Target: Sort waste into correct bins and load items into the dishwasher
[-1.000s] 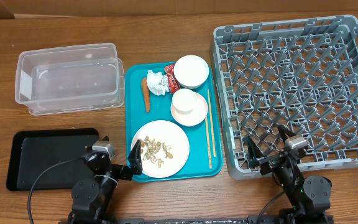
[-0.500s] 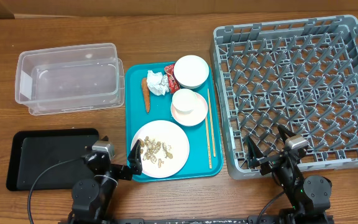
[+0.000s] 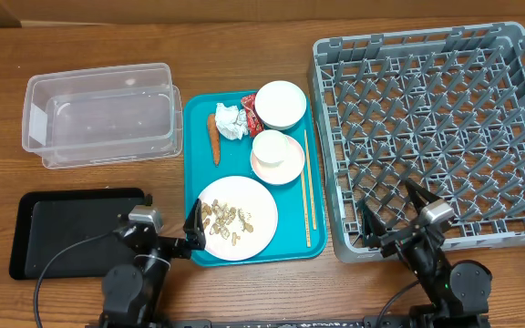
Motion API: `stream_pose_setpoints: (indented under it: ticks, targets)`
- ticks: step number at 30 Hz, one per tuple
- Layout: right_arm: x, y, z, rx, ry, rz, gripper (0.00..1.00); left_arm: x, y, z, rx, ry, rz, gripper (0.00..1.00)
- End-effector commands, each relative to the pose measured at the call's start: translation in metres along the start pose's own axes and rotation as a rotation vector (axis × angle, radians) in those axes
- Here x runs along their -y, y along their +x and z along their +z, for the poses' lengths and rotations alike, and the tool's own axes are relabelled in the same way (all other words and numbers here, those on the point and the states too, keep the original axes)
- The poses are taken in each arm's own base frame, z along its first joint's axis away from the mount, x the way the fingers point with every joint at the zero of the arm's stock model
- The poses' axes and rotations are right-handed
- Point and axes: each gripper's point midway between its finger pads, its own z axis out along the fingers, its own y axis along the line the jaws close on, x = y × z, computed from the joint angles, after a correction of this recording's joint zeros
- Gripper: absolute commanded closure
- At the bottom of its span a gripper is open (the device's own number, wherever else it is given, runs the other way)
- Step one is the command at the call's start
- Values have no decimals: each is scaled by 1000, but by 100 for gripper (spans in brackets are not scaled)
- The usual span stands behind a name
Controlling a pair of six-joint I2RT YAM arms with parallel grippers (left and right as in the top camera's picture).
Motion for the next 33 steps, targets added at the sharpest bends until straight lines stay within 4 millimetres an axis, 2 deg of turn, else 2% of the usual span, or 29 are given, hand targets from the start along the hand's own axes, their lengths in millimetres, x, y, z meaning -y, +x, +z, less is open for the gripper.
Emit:
stream_pose_setpoints:
  ticks: [1, 3, 5, 10, 14, 19, 24, 27, 31, 33]
  targets:
    - [-18, -13, -3, 23, -96, 36, 0, 26, -26, -4, 100, 141, -28, 0]
    - [-21, -29, -6, 51, -99, 54, 0, 40, -54, -12, 201, 208, -6, 0]
    - [-23, -47, -9, 77, -93, 44, 0, 47, -76, -19, 270, 227, 7, 0]
    - [-16, -88, -13, 52, -2, 66, 0, 63, -127, -41, 342, 256, 22, 0]
    - [-4, -104, -5, -87, 87, 126, 0, 74, -161, -41, 256, 244, 9, 0]
    - [6, -118, 23, -320, 128, 217, 0, 100, -202, -15, 13, 292, -21, 0]
    - [13, -129, 55, -489, 127, 284, 0, 131, -222, 15, -261, 400, -86, 0]
    - [10, -123, 69, -573, 98, 368, 0, 145, -229, 32, -372, 467, -106, 0]
    - [6, -112, 85, -624, 36, 412, 0, 161, -220, 50, -493, 584, -177, 0]
    - [9, -101, 87, -662, 47, 430, 0, 159, -209, 63, -538, 586, -200, 0]
